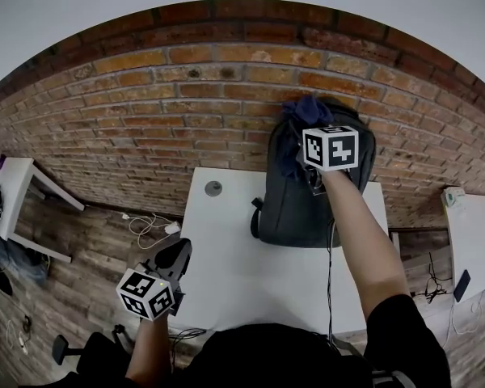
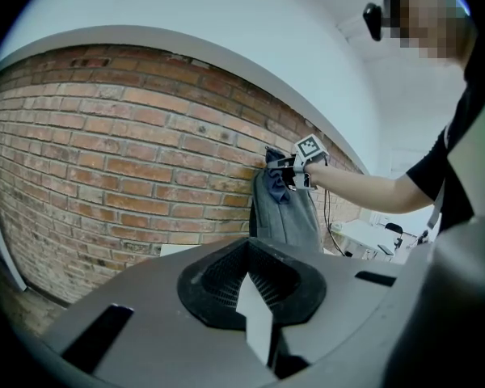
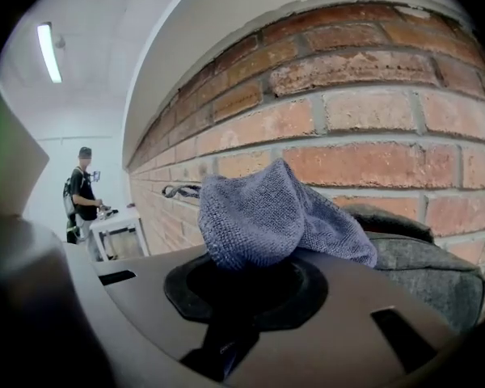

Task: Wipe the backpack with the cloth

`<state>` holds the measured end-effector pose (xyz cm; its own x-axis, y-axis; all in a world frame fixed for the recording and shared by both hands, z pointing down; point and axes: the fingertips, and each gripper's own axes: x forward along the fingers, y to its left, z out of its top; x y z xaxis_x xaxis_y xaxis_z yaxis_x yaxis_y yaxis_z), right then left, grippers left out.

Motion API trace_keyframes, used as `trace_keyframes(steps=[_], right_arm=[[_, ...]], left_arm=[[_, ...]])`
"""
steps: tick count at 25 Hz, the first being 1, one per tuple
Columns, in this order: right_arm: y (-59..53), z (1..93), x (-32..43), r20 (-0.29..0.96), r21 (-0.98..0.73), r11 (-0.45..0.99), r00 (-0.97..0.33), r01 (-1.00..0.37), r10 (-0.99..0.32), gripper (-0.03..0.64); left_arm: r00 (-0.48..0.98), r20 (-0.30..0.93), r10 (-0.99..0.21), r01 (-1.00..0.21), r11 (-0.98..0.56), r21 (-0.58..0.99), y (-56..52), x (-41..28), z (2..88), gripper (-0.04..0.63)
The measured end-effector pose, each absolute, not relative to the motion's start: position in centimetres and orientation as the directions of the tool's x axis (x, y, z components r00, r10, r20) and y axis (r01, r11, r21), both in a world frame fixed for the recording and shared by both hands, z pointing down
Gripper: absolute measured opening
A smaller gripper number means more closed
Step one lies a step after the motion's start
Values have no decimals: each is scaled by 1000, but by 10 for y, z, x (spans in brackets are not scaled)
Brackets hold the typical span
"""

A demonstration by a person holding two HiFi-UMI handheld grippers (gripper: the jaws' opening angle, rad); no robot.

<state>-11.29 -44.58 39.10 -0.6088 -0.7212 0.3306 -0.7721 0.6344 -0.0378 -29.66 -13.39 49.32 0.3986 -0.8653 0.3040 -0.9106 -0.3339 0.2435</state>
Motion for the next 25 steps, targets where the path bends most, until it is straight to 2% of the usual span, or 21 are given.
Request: trace_keyframes(steps=[6, 14, 25], right_arm=[[-434, 393, -120, 330, 8, 645, -607, -764, -723, 64], [-385, 449, -131, 424, 110, 707, -610, -698, -669, 64], [-334, 505, -136, 477, -31, 730, -652, -683, -589, 64]], left_arm=[[400, 312, -862, -910, -330, 252, -135, -309, 500, -5], [455, 306, -836, -884, -384, 265, -143, -287, 504, -5], [453, 323, -831, -885, -374, 278, -141, -288, 514, -5]])
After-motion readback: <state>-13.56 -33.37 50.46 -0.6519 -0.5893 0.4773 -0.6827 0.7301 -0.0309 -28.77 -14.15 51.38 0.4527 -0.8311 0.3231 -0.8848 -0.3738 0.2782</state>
